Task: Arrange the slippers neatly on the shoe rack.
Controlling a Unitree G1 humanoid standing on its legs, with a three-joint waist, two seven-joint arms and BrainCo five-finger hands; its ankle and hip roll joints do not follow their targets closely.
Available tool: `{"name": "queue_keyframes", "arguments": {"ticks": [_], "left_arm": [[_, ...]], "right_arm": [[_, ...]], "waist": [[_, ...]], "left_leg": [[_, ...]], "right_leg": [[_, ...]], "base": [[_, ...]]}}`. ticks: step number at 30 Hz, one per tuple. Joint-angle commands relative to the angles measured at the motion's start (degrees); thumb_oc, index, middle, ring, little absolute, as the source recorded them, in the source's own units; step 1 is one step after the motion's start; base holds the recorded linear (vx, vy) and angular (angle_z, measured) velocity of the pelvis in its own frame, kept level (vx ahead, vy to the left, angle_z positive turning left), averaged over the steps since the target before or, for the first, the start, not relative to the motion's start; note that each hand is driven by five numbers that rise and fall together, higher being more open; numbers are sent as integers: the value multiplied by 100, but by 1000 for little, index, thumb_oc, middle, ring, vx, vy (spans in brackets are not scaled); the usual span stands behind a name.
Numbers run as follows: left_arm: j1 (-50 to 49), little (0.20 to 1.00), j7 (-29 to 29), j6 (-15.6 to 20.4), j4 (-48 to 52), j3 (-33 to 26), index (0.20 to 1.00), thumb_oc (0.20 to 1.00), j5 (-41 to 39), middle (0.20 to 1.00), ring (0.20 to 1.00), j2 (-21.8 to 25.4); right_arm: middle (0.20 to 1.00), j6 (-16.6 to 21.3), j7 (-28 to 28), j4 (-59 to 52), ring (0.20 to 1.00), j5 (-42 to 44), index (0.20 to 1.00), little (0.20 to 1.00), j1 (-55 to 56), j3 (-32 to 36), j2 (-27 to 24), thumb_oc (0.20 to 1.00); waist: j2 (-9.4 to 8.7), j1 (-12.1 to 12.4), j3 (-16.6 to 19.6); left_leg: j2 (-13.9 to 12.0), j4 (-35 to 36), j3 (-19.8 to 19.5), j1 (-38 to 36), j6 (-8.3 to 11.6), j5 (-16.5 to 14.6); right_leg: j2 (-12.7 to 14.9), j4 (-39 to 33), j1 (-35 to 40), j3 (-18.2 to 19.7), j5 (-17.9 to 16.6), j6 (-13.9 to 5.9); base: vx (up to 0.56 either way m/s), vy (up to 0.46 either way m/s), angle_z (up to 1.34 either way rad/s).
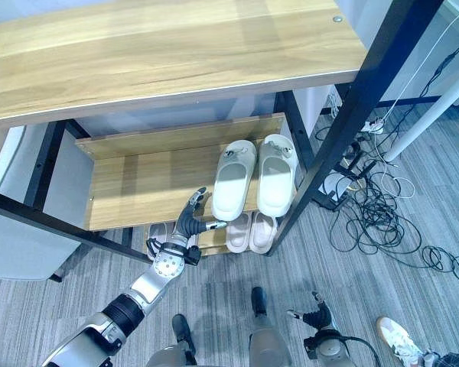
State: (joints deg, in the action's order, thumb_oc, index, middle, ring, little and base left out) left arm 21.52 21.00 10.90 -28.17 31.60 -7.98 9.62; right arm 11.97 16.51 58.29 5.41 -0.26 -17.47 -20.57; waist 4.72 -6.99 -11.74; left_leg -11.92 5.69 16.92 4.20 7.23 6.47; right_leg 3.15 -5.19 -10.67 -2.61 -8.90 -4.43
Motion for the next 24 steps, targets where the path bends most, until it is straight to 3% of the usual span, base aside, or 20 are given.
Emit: {"name": "queue_keyframes", "arguments": {"ticks": [1, 14, 24], "left_arm": [[114, 1000, -242, 159, 258, 263, 1000, 1000, -236, 1000, 1000, -88], [275, 1000, -469, 80, 337, 647, 1000, 1000, -262, 1000, 1000, -229], [441, 1000, -329, 72, -55, 780, 1000, 1000, -213, 1000, 1000, -455]], "right_arm": [[1000, 42, 58, -134, 1000, 151, 1000, 1000, -154, -134, -17, 1000], [1000, 36, 5, -154, 1000, 168, 1000, 1000, -224, -231, -33, 1000], [1000, 33, 81, -43, 1000, 219, 1000, 1000, -264, -306, 59, 1000]], "waist": [[-4, -59, -159], [23, -103, -160], [5, -115, -153]], "left_leg": [[-15, -312, -701, 354, -48, -69], [4, -304, -703, 323, -70, -91], [2, -307, -730, 332, -68, -95]], "right_leg": [[1, 1166, -588, -232, 1011, -153], [0, 1211, -595, -206, 1031, -151], [9, 1209, -602, -220, 1030, -150]], "base": [[0, 0, 0], [0, 0, 0], [0, 0, 0]]}}
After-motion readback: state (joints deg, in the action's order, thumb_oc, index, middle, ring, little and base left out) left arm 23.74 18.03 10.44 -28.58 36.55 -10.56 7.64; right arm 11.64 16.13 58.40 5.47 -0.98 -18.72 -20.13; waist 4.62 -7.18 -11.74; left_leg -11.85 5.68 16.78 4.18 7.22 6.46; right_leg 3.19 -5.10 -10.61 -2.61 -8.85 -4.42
